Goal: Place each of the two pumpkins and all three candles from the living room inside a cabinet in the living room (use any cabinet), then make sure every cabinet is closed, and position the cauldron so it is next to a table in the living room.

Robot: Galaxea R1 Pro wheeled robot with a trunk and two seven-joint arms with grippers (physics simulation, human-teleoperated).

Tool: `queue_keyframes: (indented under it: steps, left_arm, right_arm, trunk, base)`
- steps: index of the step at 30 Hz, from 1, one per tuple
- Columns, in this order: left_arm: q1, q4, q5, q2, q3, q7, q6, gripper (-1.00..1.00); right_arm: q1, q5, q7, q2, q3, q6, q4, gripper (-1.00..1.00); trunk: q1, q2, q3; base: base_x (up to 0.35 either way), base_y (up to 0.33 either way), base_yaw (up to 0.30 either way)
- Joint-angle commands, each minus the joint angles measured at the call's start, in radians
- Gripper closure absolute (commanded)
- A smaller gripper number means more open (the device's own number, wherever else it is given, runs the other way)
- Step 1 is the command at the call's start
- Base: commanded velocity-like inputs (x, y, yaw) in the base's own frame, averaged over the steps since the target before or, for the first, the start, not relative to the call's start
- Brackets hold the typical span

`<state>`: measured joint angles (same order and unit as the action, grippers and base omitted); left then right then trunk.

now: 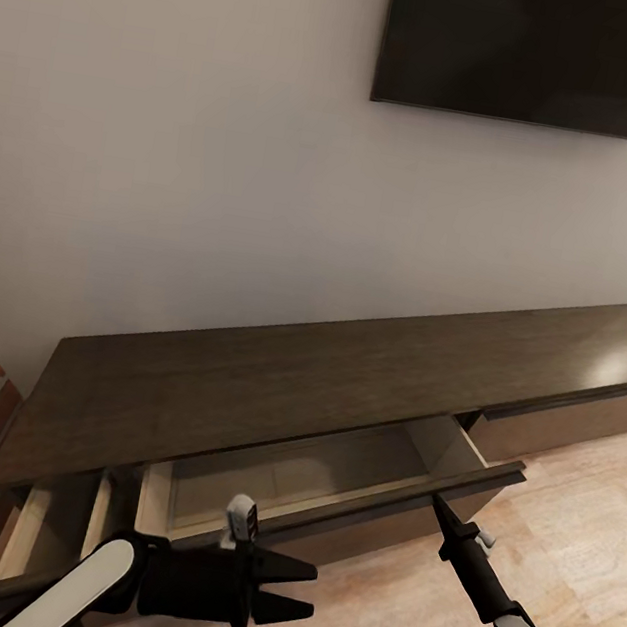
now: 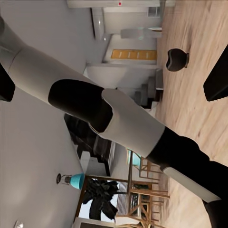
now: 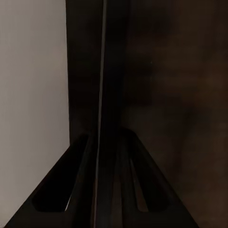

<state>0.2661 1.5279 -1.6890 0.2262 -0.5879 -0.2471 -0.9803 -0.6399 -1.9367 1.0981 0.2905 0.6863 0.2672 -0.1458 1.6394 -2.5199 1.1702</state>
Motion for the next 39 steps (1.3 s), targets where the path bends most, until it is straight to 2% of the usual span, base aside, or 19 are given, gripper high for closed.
queue_keyframes:
  steps: [1, 6, 15, 21, 27, 34, 35, 36, 39]
  left_arm:
    - [0.001, 0.0, 0.007, -0.001, -0.005, -0.009, 0.0, -1.0]
    - [0.001, 0.004, 0.008, -0.015, -0.021, -0.009, 0.0, -1.0]
    - [0.002, 0.005, 0.008, -0.016, -0.021, -0.009, 0.0, -1.0]
    - [0.002, 0.042, 0.008, -0.013, -0.019, -0.007, 0.003, -1.0]
    - [0.002, 0.073, 0.008, -0.016, -0.02, 0.072, 0.003, -1.0]
    - [0.002, 0.087, 0.008, -0.019, -0.03, 0.087, 0.006, -1.0]
    - [0.0, 0.083, 0.007, -0.019, -0.024, 0.086, 0.008, -1.0]
    - [-0.001, 0.083, 0.008, -0.016, -0.025, 0.086, 0.008, -1.0]
    - [-0.002, 0.084, 0.009, -0.017, -0.026, 0.086, 0.008, -1.0]
  right_arm:
    - [0.0, -0.002, 0.008, -0.033, 0.071, 0.015, -0.041, 1.0]
    - [0.0, -0.002, 0.009, -0.033, 0.071, 0.015, -0.041, 1.0]
    - [0.0, -0.002, 0.015, -0.033, 0.071, 0.015, -0.041, 1.0]
    - [0.0, -0.002, 0.016, -0.033, 0.071, 0.015, -0.041, 1.0]
    - [0.0, -0.002, 0.016, -0.033, 0.071, 0.015, -0.041, 1.0]
    - [0.0, -0.002, 0.016, -0.033, 0.071, 0.015, -0.041, 1.0]
    - [0.0, -0.005, 0.017, -0.008, 0.01, 0.004, 0.001, 1.0]
    - [-0.001, -0.002, 0.02, -0.014, 0.003, -0.004, 0.004, 1.0]
    - [-0.001, -0.001, 0.018, -0.007, 0.0, -0.004, 0.004, 1.0]
  trunk:
    - [0.0, 0.0, 0.001]
    - [0.0, 0.0, 0.001]
    - [0.0, 0.0, 0.001]
    - [0.0, 0.0, 0.001]
    - [0.0, 0.0, 0.001]
    - [0.0, 0.0, 0.001]
    - [0.0, 0.0, 0.001]
    - [0.0, 0.0, 0.001]
    - [0.0, 0.0, 0.001]
  base:
    - [0.0, 0.0, 0.0]
    - [0.0, 0.0, 0.0]
    - [0.0, 0.0, 0.0]
    - [0.0, 0.0, 0.0]
    - [0.0, 0.0, 0.0]
    - [0.0, 0.0, 0.0]
    - [0.0, 0.0, 0.0]
    - [0.0, 0.0, 0.0]
    - [0.0, 0.0, 0.0]
